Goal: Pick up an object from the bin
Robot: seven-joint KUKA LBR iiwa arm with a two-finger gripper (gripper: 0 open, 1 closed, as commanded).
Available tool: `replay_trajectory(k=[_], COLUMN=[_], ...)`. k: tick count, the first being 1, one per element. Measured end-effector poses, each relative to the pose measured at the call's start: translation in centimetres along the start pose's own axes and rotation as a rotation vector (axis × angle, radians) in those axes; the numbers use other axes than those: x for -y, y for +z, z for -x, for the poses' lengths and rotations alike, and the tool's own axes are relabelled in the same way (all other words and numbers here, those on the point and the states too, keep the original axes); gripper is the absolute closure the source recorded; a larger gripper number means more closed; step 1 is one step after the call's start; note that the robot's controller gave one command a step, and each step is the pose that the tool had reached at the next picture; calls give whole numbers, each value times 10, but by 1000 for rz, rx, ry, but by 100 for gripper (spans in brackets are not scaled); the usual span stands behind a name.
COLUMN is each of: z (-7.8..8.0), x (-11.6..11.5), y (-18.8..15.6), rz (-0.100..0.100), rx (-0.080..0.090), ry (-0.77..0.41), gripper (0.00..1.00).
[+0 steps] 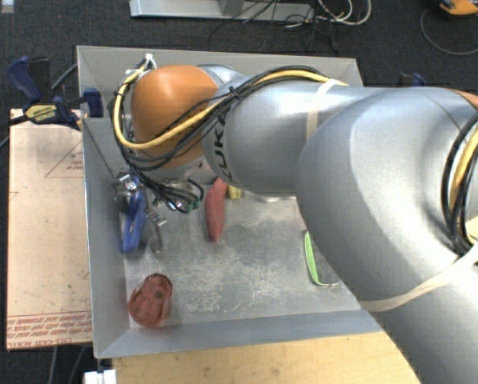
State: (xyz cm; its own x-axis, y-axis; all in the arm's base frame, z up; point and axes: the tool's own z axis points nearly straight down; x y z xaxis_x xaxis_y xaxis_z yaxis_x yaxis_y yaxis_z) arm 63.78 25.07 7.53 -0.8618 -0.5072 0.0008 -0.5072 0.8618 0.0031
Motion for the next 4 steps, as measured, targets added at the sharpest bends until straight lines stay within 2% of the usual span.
replay_trajectory(k=[1, 2, 3, 4], z=[5, 1, 3, -14], x=[4, 0, 9, -12], y=[-62, 0, 3, 5], rz=[-1, 2, -10, 3], rx=[8, 3, 10, 6], ry=[46, 4, -525, -449], gripper=[0, 0, 0, 100])
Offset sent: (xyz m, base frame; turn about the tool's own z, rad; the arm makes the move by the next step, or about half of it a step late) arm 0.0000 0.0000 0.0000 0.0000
